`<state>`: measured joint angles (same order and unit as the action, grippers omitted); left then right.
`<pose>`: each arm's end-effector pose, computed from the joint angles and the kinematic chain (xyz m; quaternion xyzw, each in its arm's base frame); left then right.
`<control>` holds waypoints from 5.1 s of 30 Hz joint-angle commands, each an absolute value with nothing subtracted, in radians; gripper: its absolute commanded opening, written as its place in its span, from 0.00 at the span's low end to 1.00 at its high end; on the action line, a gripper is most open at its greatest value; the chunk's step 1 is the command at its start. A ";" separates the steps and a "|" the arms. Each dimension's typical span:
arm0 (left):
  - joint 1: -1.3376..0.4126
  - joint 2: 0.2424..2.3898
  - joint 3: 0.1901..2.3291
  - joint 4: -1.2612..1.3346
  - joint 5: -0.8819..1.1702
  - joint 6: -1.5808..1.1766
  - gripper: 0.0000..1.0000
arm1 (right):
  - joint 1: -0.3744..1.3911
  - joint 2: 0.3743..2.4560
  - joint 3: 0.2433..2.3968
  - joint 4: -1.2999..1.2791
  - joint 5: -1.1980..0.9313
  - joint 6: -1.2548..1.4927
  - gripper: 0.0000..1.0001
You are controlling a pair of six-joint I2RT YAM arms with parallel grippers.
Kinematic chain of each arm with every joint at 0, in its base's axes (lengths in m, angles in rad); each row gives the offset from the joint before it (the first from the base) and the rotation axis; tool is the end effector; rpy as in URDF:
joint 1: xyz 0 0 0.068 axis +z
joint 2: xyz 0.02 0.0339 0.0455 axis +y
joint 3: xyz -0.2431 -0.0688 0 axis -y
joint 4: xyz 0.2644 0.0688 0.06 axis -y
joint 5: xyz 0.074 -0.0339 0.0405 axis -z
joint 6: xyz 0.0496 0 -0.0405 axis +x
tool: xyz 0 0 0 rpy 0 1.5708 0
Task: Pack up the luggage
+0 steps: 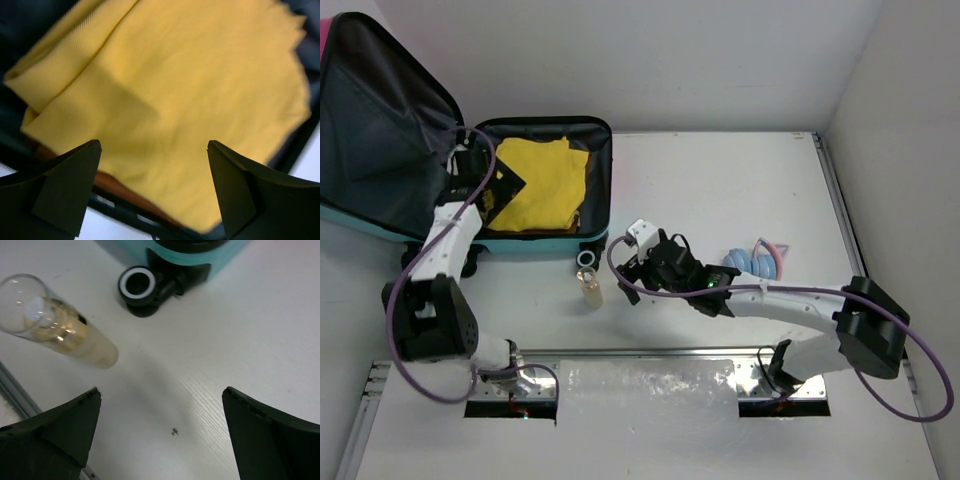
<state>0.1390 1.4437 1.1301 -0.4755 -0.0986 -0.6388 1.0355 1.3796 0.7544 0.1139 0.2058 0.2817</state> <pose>0.3421 0.0528 0.2426 -0.3675 0.8474 -0.0500 0.3800 0.1771 0.2788 0.1861 -0.2677 0.8172 0.2375 0.4518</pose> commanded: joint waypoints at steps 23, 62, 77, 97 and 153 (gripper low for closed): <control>-0.124 1.016 1.077 -0.598 -0.028 -0.321 0.92 | 0.557 1.126 0.611 -0.542 0.396 0.324 0.42; -0.261 1.146 1.135 -0.280 0.106 -0.713 0.94 | 0.526 1.552 1.295 -0.067 -0.535 -0.091 0.00; 0.205 0.934 1.062 -0.517 -0.084 -0.565 0.94 | 0.689 2.206 2.032 0.063 -0.793 0.111 0.00; 0.256 0.989 0.982 -0.453 0.064 -0.488 0.94 | 0.635 2.198 1.747 0.353 -0.719 0.262 0.00; -0.422 1.709 1.445 -0.600 -0.237 -0.445 0.46 | 0.448 1.516 1.114 0.069 -0.176 0.311 0.92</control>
<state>-0.4187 1.6913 1.4193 -0.5587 -0.0849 -0.4477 0.4782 1.5932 1.1656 0.0074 -0.2070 0.3134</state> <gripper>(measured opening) 0.463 0.918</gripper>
